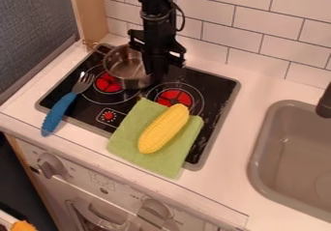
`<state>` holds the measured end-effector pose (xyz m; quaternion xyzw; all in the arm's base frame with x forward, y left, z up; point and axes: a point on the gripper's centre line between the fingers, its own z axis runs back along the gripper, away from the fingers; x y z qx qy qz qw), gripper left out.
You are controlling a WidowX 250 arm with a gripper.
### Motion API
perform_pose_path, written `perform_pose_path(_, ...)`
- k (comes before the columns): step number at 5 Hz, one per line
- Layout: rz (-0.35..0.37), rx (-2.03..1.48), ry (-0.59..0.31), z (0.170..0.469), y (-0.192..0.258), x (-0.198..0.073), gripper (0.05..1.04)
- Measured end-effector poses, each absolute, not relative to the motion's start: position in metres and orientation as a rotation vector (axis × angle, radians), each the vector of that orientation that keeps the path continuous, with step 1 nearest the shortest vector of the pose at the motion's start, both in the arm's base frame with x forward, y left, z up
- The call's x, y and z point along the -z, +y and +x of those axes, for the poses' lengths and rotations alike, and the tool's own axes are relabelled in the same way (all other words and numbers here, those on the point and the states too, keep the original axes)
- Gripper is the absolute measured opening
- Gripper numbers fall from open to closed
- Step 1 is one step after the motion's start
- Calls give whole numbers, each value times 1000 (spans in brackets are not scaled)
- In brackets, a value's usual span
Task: Put the pot from the burner to the right side of the burner
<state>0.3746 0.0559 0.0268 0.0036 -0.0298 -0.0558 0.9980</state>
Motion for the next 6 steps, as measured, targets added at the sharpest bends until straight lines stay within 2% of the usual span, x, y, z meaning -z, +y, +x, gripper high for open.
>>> perform_pose_path(1,10,123,-45,373,44,-33,74)
perform_pose_path(2,-9,164,-108,381,9,-58,68)
perform_pose_path(3,-51,214,-111,382,-34,-62,63)
perform_pose_path(4,-62,289,-111,387,-70,-59,63)
perform_pose_path(5,-52,301,-79,384,-80,-45,90)
perform_pose_path(6,-45,263,-60,380,-76,-42,254)
